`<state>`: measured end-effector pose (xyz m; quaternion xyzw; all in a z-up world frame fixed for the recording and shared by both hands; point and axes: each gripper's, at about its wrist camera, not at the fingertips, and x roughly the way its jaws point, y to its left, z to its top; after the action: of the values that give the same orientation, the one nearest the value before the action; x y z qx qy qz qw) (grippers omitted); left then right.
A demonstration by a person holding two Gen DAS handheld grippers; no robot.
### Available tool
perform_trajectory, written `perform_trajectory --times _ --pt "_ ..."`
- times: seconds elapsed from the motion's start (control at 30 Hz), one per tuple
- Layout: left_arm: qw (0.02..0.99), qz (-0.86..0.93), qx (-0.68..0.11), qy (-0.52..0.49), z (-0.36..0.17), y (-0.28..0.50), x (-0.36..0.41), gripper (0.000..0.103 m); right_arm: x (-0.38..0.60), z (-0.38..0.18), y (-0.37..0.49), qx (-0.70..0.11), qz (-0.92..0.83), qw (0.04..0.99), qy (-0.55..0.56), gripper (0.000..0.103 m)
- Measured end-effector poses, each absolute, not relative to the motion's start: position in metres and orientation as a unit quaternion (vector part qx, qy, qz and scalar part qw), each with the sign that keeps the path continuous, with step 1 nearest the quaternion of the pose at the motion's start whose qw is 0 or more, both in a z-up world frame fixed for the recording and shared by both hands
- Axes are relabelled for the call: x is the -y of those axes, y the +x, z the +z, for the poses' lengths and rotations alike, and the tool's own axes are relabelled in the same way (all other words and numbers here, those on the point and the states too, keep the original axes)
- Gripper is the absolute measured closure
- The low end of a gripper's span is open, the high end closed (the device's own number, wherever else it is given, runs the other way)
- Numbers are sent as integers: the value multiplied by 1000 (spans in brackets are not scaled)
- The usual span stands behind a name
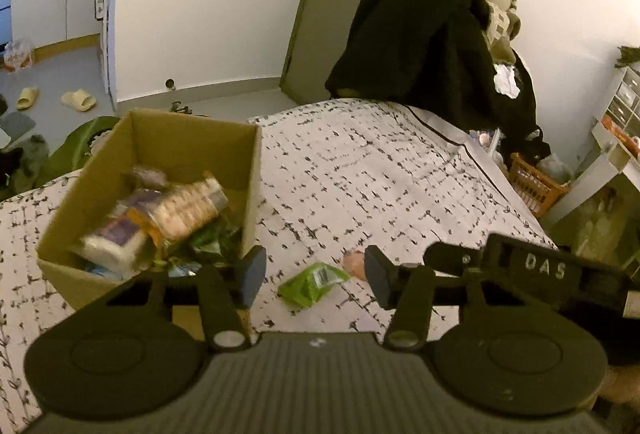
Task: Organize snacks
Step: 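Move both open grippers back to the green snack and pink packet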
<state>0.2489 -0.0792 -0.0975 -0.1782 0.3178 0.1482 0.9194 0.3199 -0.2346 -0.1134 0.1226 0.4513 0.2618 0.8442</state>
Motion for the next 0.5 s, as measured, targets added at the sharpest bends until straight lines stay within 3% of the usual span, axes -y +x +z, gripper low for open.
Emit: perform_trajectory --times 0.5 --pt "912 149 -333 -186 -140 271 101 57 231 -146 337 -473 251 839 99 15"
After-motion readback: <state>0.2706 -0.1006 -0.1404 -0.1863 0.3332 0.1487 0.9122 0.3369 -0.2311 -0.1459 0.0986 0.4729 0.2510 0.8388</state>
